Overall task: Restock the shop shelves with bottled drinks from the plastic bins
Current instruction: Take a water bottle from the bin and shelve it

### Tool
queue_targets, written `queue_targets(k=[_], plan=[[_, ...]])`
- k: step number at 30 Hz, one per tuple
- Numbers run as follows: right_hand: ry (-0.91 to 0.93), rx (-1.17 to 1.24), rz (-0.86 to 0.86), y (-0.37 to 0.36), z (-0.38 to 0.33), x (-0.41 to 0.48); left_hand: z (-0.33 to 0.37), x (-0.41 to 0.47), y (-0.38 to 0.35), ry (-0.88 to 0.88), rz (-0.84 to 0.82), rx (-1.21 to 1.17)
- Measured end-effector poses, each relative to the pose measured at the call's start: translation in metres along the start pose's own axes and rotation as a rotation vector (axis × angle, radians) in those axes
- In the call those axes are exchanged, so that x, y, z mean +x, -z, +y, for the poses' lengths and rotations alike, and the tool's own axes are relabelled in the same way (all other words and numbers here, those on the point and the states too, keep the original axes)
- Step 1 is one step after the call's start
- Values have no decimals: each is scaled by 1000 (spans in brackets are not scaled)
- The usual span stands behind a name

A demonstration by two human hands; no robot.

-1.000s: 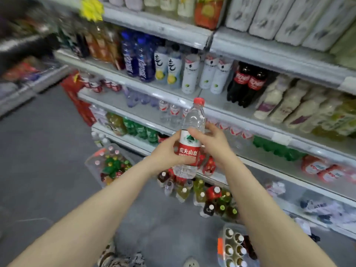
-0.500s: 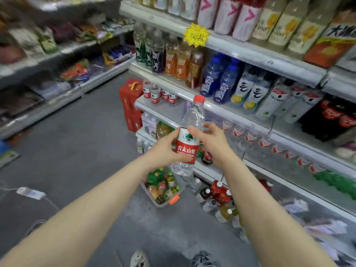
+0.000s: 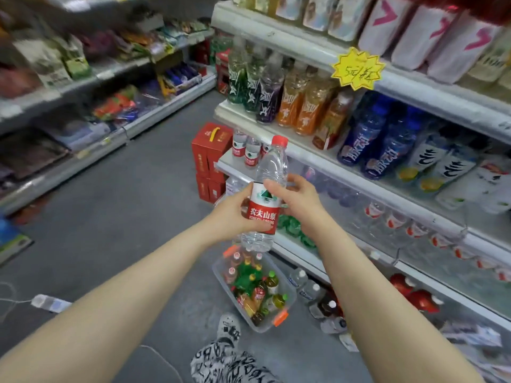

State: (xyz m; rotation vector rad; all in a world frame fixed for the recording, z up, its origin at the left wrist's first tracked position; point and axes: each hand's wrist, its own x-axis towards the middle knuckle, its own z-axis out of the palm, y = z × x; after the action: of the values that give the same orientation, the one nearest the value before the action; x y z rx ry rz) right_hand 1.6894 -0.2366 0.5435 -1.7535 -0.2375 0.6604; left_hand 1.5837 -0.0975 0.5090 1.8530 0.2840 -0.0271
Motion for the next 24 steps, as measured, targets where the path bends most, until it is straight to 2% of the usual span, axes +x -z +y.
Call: queue_targets(k=[7,12,16,24], plan=[[-49,-47,-28,-67,-9,87,-48,56,76,90,17,-43],[-117,-23,27,-104,4,127,-89,87,112,134,-62,-104],[-168,1,79,-129,30,148,-122,101,126,142,-142,-167],[-257,18,148,-154,82,191,-192,138,131,166,-198,-248]])
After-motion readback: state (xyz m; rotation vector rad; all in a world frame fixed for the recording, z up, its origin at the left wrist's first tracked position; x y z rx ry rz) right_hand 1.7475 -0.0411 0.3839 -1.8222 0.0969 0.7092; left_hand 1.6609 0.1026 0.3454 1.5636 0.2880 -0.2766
